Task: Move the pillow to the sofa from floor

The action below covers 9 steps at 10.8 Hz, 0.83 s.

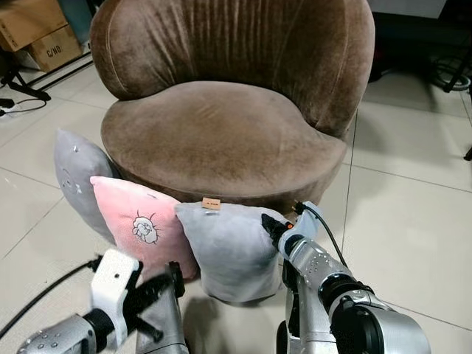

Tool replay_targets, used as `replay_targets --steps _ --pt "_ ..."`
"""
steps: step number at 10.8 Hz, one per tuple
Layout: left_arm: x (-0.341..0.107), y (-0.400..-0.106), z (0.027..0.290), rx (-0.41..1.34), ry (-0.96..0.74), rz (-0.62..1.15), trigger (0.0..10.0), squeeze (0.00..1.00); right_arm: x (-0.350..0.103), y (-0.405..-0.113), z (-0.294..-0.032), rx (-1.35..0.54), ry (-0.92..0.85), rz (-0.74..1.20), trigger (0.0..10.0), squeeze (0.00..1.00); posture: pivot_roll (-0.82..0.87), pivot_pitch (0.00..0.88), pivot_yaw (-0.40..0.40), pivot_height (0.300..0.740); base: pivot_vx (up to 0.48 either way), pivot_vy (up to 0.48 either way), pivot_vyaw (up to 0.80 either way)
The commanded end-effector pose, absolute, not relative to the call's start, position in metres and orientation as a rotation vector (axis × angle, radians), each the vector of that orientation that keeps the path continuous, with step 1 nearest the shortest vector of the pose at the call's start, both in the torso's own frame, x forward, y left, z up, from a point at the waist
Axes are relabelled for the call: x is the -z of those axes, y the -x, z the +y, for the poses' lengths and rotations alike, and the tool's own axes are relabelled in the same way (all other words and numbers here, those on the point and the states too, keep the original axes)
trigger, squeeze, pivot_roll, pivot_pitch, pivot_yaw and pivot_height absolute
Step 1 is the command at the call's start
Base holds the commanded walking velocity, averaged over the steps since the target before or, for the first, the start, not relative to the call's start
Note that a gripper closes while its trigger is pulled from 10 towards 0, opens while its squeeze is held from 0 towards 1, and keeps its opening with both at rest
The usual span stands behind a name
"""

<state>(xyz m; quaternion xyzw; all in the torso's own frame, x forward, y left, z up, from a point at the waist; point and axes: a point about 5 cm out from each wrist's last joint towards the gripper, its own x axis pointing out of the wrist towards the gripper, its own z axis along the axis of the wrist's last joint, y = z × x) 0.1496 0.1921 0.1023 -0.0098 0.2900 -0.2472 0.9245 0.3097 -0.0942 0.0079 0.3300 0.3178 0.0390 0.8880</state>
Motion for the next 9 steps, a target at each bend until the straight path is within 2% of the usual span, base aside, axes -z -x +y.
replay_targets --steps 1,3,5,9 --pt "-0.106 -0.147 0.191 0.531 0.012 0.598 10.0 0.00 -0.008 -0.309 -0.089 -0.093 -0.682 0.678 0.0 0.00 0.03 0.055 0.047 0.445 0.000 0.000 0.00" --pt "-0.107 -0.145 0.187 0.548 0.022 0.605 10.0 0.00 -0.008 -0.310 -0.089 -0.095 -0.683 0.673 0.0 0.00 0.03 0.055 0.044 0.445 0.000 0.000 0.00" --pt "-0.115 -0.143 0.179 0.624 0.125 0.578 10.0 0.00 -0.008 -0.310 -0.090 -0.102 -0.682 0.671 0.0 0.00 0.03 0.058 0.045 0.445 0.000 0.000 0.00" --pt "-0.116 -0.140 0.178 0.627 0.129 0.581 10.0 0.00 -0.008 -0.309 -0.090 -0.106 -0.675 0.669 0.0 0.00 0.03 0.051 0.041 0.445 0.000 0.000 0.00"
